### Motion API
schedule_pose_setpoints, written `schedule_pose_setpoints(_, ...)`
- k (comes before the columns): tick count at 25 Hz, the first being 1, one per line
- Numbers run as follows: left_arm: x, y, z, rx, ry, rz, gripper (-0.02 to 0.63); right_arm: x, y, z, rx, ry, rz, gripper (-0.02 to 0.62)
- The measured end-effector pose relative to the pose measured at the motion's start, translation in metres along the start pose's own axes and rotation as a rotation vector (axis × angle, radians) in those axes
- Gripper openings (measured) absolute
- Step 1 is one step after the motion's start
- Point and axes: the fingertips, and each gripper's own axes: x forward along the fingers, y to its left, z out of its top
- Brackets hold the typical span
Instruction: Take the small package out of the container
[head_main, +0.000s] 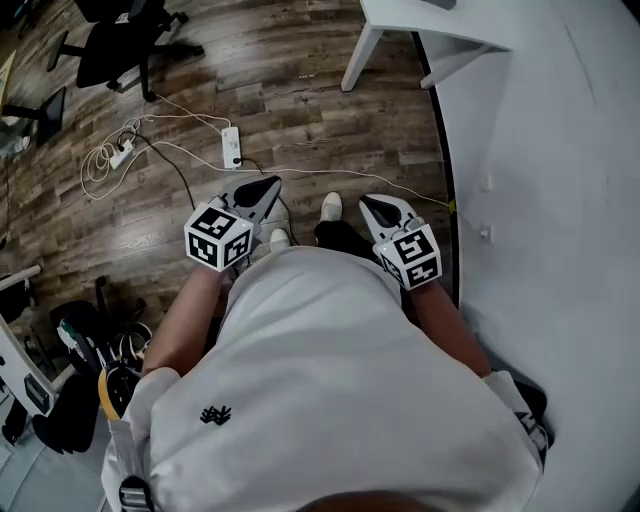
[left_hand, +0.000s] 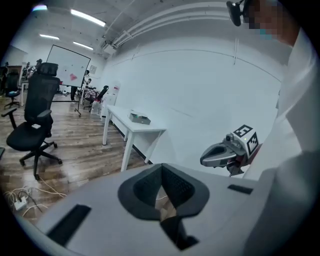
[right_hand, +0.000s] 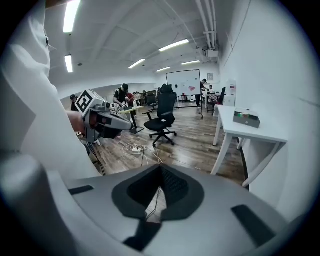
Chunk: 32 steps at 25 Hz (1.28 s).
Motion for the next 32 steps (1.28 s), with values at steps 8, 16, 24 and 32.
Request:
schedule_pose_setpoints(8, 0.069, 0.006, 0.061, 0.038, 0.020, 0.031, 0.006, -0.005, -0.085, 0.018, 0.004, -0.054, 0.015, 0.009)
schedule_pose_setpoints(16, 0.122, 0.021, 0.106, 0.049, 0.016, 0.003, 0.008, 0.009, -0.139, 0.022, 0.050, -0.038, -0.007, 0.060)
schedule_pose_setpoints(24, 0.186, 0.045, 0.136, 0.081, 0.032, -0.098, 0.008, 0.024, -0.187, 0.033, 0.142, -0.030, -0.091, 0.056)
schedule_pose_setpoints(32, 0.240, 0.094, 0.194, 0.119, 0.034, -0.190, 0.008, 0.052, -0.242, 0.096, 0.162, -0.032, -0.169, 0.040)
